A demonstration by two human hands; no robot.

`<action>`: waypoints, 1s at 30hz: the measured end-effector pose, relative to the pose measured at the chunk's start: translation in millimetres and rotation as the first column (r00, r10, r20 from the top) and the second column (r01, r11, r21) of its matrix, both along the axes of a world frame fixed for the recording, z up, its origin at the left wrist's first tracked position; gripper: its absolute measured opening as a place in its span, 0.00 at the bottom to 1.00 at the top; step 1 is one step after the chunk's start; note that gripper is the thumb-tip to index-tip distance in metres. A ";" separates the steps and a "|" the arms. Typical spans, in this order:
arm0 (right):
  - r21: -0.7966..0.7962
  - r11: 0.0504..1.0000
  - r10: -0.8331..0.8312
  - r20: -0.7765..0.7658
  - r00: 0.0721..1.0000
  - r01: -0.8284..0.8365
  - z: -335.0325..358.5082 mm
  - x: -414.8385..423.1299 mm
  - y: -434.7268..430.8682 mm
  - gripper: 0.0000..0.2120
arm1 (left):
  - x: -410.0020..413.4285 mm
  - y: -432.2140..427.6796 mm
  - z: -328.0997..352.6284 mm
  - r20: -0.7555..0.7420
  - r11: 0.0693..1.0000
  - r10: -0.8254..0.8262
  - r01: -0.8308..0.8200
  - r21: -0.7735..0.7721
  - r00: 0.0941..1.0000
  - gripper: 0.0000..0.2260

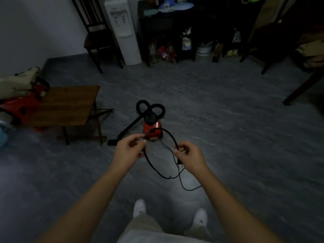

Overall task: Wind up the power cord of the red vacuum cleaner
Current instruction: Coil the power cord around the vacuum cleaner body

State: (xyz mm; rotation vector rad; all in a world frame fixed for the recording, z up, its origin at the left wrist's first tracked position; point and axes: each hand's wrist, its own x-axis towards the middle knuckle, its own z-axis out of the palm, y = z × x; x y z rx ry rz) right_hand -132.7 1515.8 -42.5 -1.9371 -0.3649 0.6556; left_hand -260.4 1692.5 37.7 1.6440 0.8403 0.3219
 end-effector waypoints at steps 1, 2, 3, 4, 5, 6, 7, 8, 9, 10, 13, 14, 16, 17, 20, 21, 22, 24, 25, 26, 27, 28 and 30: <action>-0.001 1.000 -0.011 0.004 1.000 0.011 -0.7 -6.9 6.2 0.06 | -4.6 7.9 -0.9 0.008 1.000 0.001 -0.001 -0.016 1.000 0.08; -0.005 1.000 -0.021 0.009 1.000 0.021 -2.0 -14.7 14.3 0.07 | -9.9 18.0 -2.7 0.016 1.000 0.003 -0.003 -0.031 1.000 0.08; -0.009 1.000 -0.025 0.012 1.000 0.025 -2.8 -23.9 24.2 0.08 | -16.6 29.9 -5.1 0.024 0.999 0.002 -0.001 -0.048 1.000 0.08; -0.017 1.000 -0.025 0.008 1.000 0.025 -3.1 -33.7 35.9 0.09 | -23.8 43.4 -8.0 0.028 0.998 0.000 0.002 -0.065 1.000 0.08; -0.021 0.999 -0.024 0.000 1.000 0.024 -4.1 -43.6 49.3 0.09 | -31.2 58.9 -11.9 0.027 0.997 -0.001 0.004 -0.083 1.000 0.08; -0.028 0.999 -0.030 -0.012 0.999 0.030 -6.0 -54.4 63.6 0.09 | -39.1 75.1 -16.1 0.017 0.995 0.000 0.002 -0.104 1.000 0.08; -0.029 0.999 -0.040 -0.022 0.999 0.039 -7.6 -66.2 77.7 0.09 | -47.4 90.7 -20.0 0.007 0.991 0.007 -0.006 -0.135 1.000 0.09; -0.028 0.998 -0.051 -0.032 0.998 0.050 -8.6 -78.0 92.9 0.09 | -55.7 106.0 -23.2 0.005 0.985 0.020 -0.019 -0.174 1.000 0.09; -0.026 0.998 -0.060 -0.040 0.997 0.059 -9.9 -89.3 108.6 0.08 | -64.2 120.6 -25.0 0.009 0.977 0.030 -0.028 -0.210 1.000 0.10; -0.028 0.998 -0.066 -0.047 0.997 0.064 -10.6 -99.5 123.5 0.07 | -72.0 134.1 -26.7 0.011 0.971 0.037 -0.033 -0.236 0.999 0.10; -0.055 0.996 -0.068 -0.072 0.995 0.064 -15.4 -126.1 160.3 0.06 | -91.2 168.3 -28.4 0.007 0.954 0.046 -0.042 -0.296 0.999 0.09; -0.062 0.996 -0.068 -0.083 0.994 0.063 -19.0 -133.6 169.0 0.07 | -95.3 177.6 -31.0 -0.002 0.951 0.043 -0.041 -0.307 0.999 0.09; -0.078 0.995 -0.072 -0.099 0.992 0.064 -27.8 -146.1 181.2 0.08 | -100.7 192.7 -39.5 -0.025 0.945 0.043 -0.049 -0.324 0.999 0.10; -0.090 0.994 -0.071 -0.099 0.993 0.063 -32.6 -150.7 185.3 0.08 | -101.4 197.8 -44.9 -0.029 0.942 0.039 -0.046 -0.331 0.999 0.10; -0.131 0.990 -0.059 -0.083 0.995 0.048 -48.3 -159.9 194.2 0.08 | -101.1 203.4 -65.8 -0.042 0.929 0.022 -0.036 -0.368 0.999 0.08; -0.143 0.989 -0.059 -0.083 0.995 0.047 -55.1 -161.4 196.6 0.08 | -100.4 203.2 -73.6 -0.049 0.921 0.025 -0.042 -0.387 0.998 0.08; -0.154 0.987 -0.060 -0.082 0.995 0.047 -63.5 -162.1 198.9 0.08 | -98.9 202.6 -83.2 -0.059 0.912 0.034 -0.055 -0.407 0.998 0.08; -0.178 0.982 -0.074 -0.090 0.993 0.057 -88.0 -161.1 202.5 0.08 | -95.5 202.3 -107.1 -0.092 0.890 0.060 -0.095 -0.446 0.994 0.10; -0.189 0.980 -0.080 -0.100 0.992 0.060 -103.2 -160.0 203.6 0.09 | -93.4 202.9 -121.2 -0.111 0.878 0.073 -0.117 -0.465 0.991 0.11; -0.199 0.979 -0.076 -0.109 0.991 0.054 -120.3 -159.0 204.7 0.10 | -90.8 203.7 -137.0 -0.126 0.866 0.078 -0.130 -0.483 0.989 0.11; -0.210 0.977 -0.065 -0.119 0.991 0.038 -138.4 -158.4 205.4 0.11 | -88.2 204.6 -154.6 -0.139 0.856 0.074 -0.134 -0.499 0.988 0.11; -0.217 0.976 -0.049 -0.136 0.990 0.019 -155.7 -157.2 206.3 0.12 | -85.1 205.0 -172.9 -0.150 0.848 0.067 -0.136 -0.513 0.986 0.10; -0.215 0.977 -0.023 -0.183 0.983 -0.017 -191.1 -152.5 208.0 0.13 | -77.2 206.3 -212.6 -0.168 0.833 0.059 -0.142 -0.535 0.984 0.07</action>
